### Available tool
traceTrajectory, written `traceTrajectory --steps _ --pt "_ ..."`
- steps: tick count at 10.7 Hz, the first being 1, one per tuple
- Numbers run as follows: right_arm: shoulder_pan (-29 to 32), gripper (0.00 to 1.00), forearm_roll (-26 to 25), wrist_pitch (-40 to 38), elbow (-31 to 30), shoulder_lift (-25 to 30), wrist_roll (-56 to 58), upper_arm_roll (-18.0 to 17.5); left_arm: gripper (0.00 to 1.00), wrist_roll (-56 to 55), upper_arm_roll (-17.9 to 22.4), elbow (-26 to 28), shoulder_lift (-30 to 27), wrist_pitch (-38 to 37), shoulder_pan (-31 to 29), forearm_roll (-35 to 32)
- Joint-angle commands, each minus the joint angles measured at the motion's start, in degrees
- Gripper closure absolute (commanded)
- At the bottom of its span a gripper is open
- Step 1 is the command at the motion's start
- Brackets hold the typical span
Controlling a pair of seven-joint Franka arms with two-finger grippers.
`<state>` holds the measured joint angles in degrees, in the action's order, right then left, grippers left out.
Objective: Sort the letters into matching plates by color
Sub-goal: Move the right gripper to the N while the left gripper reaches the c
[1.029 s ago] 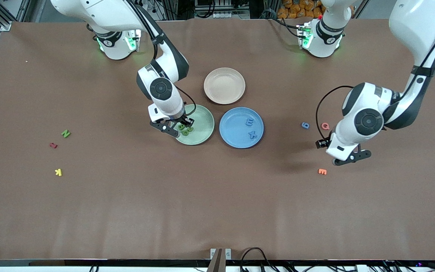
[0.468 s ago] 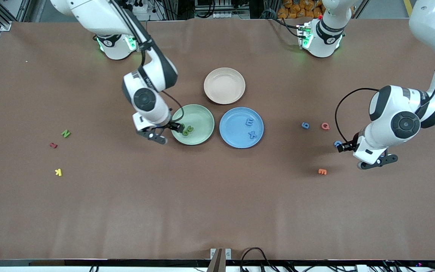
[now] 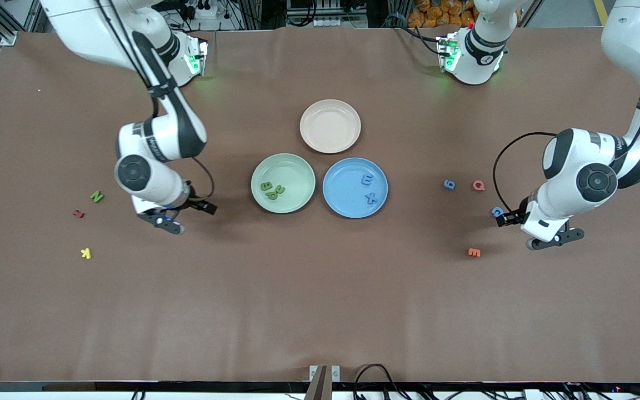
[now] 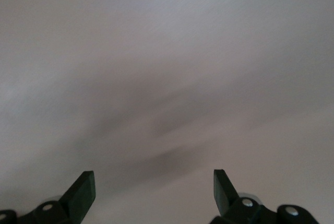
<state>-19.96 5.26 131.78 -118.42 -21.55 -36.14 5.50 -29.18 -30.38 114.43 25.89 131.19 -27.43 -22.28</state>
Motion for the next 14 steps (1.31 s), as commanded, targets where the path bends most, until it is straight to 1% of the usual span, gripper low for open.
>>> traceTrajectory --steps 1,2,3,5,6,7,8,9,11,12,14 --pt "8.6 0.00 -0.1 0.0 -2.2 2.7 5.5 0.7 0.27 1.6 8.5 2.5 -1.3 3.3 7.2 -0.5" --pt "12.3 0.00 -0.1 0.0 -2.2 2.7 7.4 0.7 0.27 1.8 11.0 2.7 -1.6 4.0 9.2 0.1" --pt "15.7 0.00 -0.1 0.5 -2.8 2.7 8.8 0.7 0.27 3.6 12.6 3.4 -1.9 4.9 10.5 2.1" --pt "22.7 0.00 0.0 1.5 -3.3 2.5 12.8 0.5 0.28 8.8 18.0 6.0 -3.6 8.2 14.5 6.7" --pt "25.5 0.00 0.0 1.6 -3.4 2.5 15.0 0.5 0.28 10.4 19.3 6.2 -4.0 8.7 15.5 9.0" --pt "27.7 0.00 0.0 1.6 -3.4 2.4 17.4 0.5 0.28 10.8 19.8 6.5 -4.0 9.2 16.7 10.3" --pt "29.6 0.00 0.0 1.7 -3.4 2.2 19.6 0.5 0.28 10.8 22.1 7.2 -4.1 10.2 19.3 11.3" --pt "30.8 0.00 0.0 1.7 -3.3 2.0 20.7 0.6 0.28 10.8 25.7 8.9 -4.6 12.8 23.4 12.5" --pt "31.1 0.00 -0.1 2.9 -4.4 2.1 22.3 1.4 0.28 10.8 26.6 11.9 -4.5 17.7 24.1 13.6" --pt "31.0 0.00 -0.1 5.0 -5.8 2.2 24.3 2.6 0.28 10.7 26.6 12.2 -4.1 18.0 23.9 14.9" --pt "32.6 0.00 -0.1 8.6 -8.5 2.1 27.6 3.3 0.28 10.0 26.3 12.6 -4.3 18.4 23.7 14.9"
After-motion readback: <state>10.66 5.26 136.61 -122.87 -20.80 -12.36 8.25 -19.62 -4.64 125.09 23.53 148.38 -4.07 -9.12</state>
